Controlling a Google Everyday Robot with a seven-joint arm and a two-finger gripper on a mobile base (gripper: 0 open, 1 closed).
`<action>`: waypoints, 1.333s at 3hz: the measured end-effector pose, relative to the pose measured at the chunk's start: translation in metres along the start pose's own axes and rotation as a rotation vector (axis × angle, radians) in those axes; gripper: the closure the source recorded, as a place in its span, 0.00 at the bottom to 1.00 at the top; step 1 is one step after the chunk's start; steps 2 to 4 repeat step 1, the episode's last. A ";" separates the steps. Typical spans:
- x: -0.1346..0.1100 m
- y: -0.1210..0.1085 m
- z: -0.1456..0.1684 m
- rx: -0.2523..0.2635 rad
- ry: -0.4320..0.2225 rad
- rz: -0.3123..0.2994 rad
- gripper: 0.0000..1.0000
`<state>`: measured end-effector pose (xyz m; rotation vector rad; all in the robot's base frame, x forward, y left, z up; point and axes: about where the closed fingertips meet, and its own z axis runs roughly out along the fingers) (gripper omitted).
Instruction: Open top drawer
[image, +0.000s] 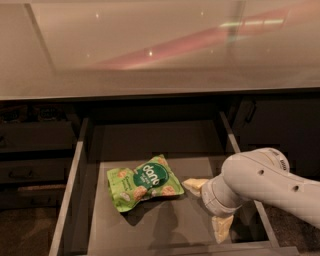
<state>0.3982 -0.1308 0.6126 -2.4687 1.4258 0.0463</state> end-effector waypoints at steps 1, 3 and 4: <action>0.000 0.000 0.000 0.000 0.000 0.000 0.00; 0.000 0.000 0.000 0.000 0.000 0.000 0.00; 0.000 0.000 0.000 0.000 0.000 0.000 0.00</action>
Offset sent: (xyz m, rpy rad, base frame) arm 0.0000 0.0000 0.0000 0.0000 0.0000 0.0000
